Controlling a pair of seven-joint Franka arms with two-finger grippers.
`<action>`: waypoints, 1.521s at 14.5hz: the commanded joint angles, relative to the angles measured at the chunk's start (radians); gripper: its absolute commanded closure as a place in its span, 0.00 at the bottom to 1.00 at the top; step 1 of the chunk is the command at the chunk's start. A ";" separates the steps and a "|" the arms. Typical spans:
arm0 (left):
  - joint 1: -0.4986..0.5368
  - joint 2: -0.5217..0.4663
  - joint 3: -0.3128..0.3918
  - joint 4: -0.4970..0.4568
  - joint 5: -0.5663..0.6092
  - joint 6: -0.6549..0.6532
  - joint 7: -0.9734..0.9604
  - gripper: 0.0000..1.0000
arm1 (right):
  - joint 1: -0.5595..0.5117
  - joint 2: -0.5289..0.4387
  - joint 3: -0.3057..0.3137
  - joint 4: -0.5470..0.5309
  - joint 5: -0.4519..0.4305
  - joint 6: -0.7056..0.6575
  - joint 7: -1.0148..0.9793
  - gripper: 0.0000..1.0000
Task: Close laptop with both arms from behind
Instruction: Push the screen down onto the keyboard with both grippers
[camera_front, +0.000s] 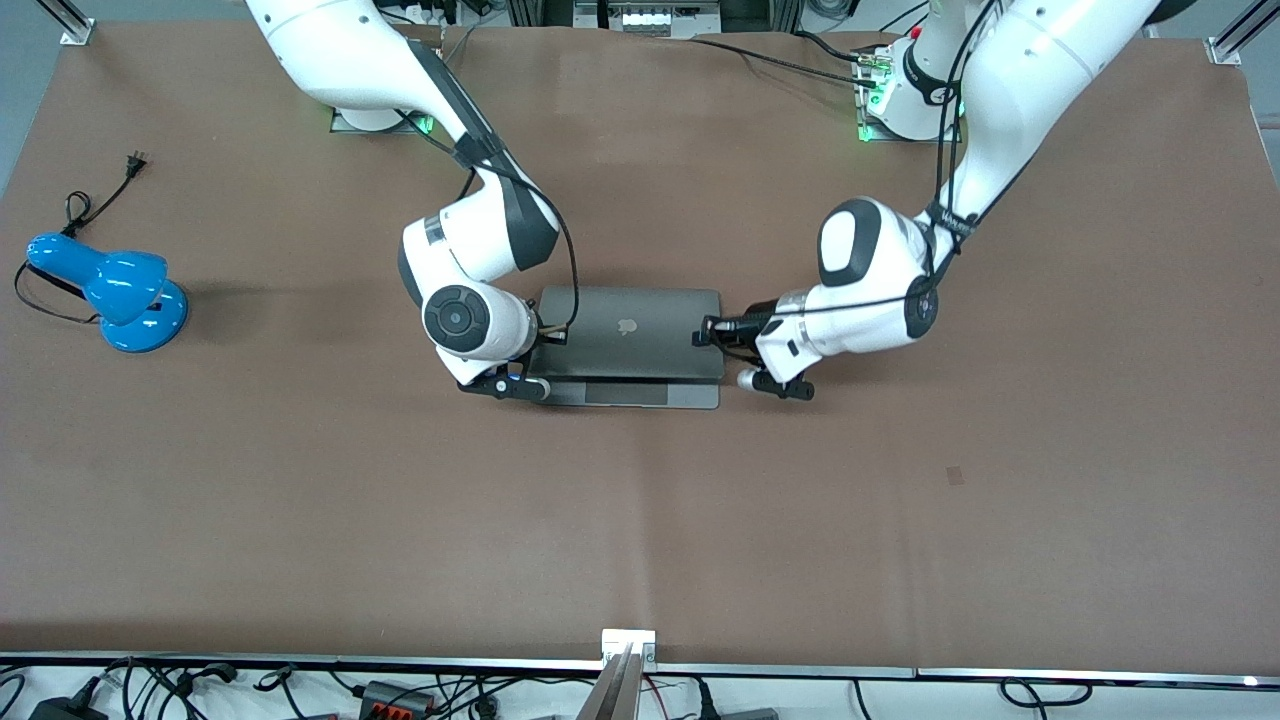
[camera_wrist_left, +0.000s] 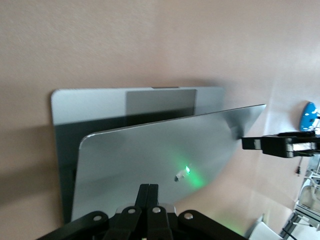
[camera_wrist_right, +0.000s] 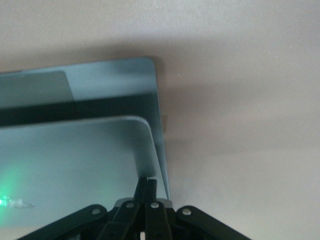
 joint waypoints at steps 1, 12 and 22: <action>-0.069 0.123 0.072 0.113 0.075 0.008 0.012 0.99 | 0.003 0.039 0.004 0.027 -0.009 0.039 -0.005 1.00; -0.129 0.277 0.130 0.221 0.075 0.038 0.011 0.99 | 0.012 0.099 0.005 0.027 -0.009 0.142 -0.004 1.00; -0.063 0.179 0.130 0.223 0.078 -0.104 -0.003 0.99 | 0.012 0.093 0.005 0.029 -0.011 0.140 -0.007 1.00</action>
